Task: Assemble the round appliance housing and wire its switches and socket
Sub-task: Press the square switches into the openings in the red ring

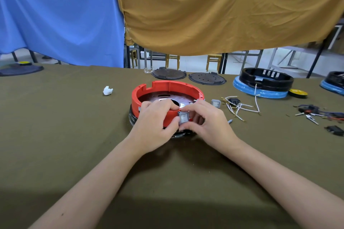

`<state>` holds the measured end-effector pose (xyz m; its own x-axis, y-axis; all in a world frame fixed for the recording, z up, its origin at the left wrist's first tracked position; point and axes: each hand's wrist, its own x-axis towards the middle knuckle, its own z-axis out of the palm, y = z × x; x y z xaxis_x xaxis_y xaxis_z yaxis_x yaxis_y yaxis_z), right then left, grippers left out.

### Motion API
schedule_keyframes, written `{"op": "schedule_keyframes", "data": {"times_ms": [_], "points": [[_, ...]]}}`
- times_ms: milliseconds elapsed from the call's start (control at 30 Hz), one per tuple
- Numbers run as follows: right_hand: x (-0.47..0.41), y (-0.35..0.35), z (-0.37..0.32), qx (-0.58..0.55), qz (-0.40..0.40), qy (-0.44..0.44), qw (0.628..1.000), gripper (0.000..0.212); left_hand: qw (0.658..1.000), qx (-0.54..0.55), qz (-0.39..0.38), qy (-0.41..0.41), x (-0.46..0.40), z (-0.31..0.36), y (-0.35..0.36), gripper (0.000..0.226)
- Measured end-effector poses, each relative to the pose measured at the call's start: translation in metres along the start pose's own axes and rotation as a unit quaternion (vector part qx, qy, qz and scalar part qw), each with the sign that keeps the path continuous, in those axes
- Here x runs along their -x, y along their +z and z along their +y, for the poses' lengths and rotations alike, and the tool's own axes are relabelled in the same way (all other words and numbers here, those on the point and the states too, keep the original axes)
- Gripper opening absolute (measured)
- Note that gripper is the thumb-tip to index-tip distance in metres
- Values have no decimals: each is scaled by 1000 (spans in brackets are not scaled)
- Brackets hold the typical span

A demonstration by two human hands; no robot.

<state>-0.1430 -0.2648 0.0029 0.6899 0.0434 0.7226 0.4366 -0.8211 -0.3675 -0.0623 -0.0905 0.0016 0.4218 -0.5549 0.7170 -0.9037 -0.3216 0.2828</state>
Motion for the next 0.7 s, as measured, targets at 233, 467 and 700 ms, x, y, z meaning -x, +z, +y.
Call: {"op": "schedule_keyframes", "data": {"times_ms": [233, 467, 700], "points": [[-3, -9, 9, 51, 14, -2, 999, 33, 1000, 11, 2, -9, -1, 2, -1, 16], [-5, -12, 12, 72, -77, 13, 994, 31, 1000, 9, 5, -23, 0, 5, -1, 13], [-5, -13, 8, 59, -74, 17, 995, 28, 998, -50, 9, -37, 1, 6, -2, 19]]}}
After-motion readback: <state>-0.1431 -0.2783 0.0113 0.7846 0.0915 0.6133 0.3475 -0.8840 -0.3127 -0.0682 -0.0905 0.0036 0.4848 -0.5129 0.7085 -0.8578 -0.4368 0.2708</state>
